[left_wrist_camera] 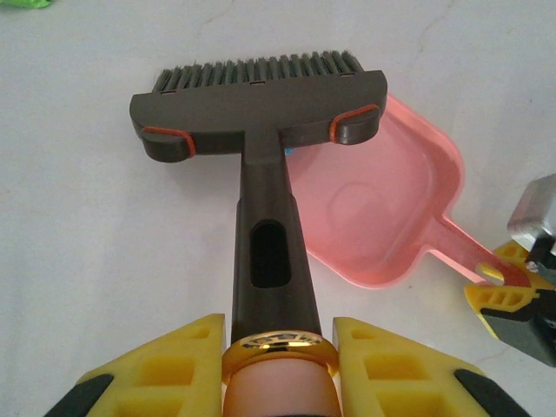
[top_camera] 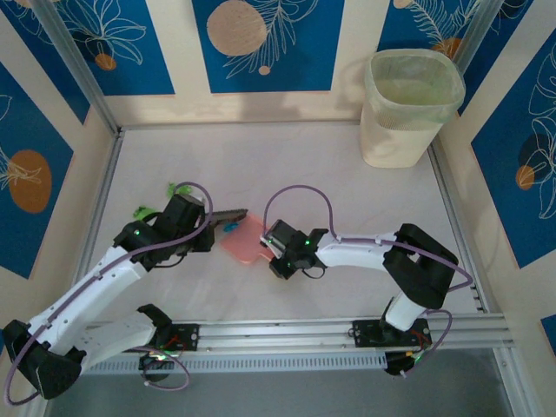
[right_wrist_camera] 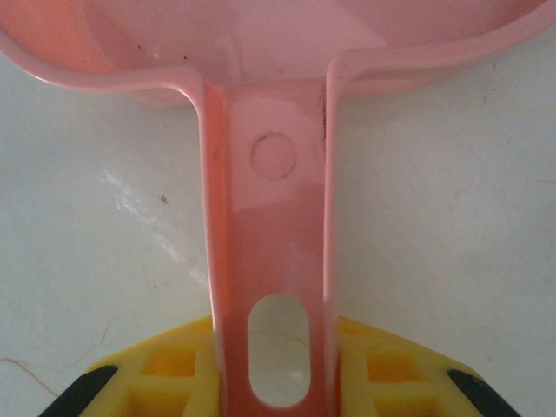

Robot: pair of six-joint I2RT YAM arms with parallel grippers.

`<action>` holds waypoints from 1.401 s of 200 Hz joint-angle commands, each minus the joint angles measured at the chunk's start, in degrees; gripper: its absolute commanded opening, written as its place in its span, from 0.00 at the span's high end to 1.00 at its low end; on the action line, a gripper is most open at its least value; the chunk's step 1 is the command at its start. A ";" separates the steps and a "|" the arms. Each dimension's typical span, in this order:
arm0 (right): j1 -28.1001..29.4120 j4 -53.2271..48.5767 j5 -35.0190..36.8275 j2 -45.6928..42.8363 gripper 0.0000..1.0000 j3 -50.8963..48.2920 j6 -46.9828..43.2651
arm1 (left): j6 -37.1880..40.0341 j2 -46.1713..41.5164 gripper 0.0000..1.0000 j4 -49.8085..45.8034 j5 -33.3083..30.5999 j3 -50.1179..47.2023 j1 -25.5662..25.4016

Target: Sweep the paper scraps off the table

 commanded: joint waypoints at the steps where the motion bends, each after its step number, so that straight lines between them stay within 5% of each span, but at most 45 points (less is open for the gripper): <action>1: -0.35 -5.25 -0.93 0.30 1.00 1.99 1.27 | 1.74 -0.38 1.00 -1.06 1.80 2.52 0.62; 85: -2.21 -7.03 -8.47 -1.67 1.00 2.22 1.13 | 2.32 0.56 1.00 -0.73 6.23 2.74 0.61; 182: -5.70 -4.81 -4.84 -6.60 1.00 -0.88 4.59 | 1.78 1.41 1.00 3.60 21.53 1.59 0.68; 233: -6.74 -3.74 -4.26 -8.20 1.00 -2.29 5.81 | -0.65 -2.17 1.00 7.75 22.53 0.68 0.64; 280: -6.75 -2.50 -3.90 -10.53 1.00 -3.45 6.38 | -2.67 -6.77 1.00 11.15 16.61 -0.96 1.03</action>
